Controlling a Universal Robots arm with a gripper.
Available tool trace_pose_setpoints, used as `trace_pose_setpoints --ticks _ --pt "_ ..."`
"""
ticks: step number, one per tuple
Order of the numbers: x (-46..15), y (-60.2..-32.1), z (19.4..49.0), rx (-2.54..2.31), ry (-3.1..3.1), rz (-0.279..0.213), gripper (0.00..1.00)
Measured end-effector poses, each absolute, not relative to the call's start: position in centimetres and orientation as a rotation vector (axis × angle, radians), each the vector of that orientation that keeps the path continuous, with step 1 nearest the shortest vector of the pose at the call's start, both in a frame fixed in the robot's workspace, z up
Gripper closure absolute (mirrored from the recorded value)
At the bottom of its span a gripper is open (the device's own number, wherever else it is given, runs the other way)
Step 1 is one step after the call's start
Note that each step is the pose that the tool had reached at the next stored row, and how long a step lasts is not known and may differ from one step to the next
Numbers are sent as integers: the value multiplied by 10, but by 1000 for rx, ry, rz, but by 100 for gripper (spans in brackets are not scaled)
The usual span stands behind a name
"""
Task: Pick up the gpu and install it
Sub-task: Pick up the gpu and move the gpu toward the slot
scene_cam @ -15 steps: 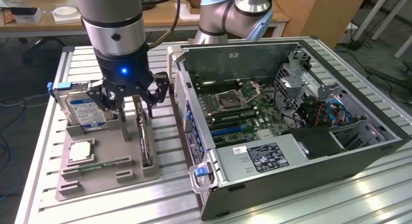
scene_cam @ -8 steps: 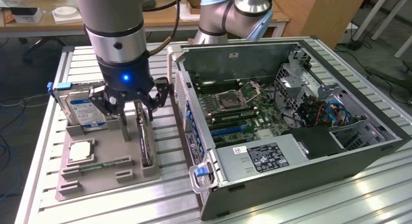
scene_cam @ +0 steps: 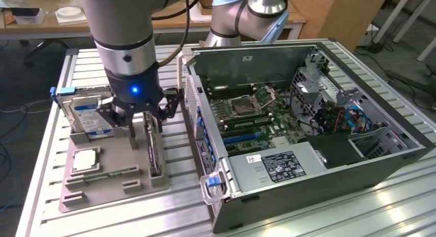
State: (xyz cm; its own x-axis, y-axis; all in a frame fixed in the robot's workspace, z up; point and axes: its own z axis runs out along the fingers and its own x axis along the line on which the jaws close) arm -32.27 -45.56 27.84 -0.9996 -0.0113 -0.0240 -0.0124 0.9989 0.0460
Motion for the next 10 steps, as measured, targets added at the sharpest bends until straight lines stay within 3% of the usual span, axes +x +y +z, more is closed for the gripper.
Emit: trace_pose_setpoints --ticks 10 --pt "-323 -456 260 -19 3117 72 41"
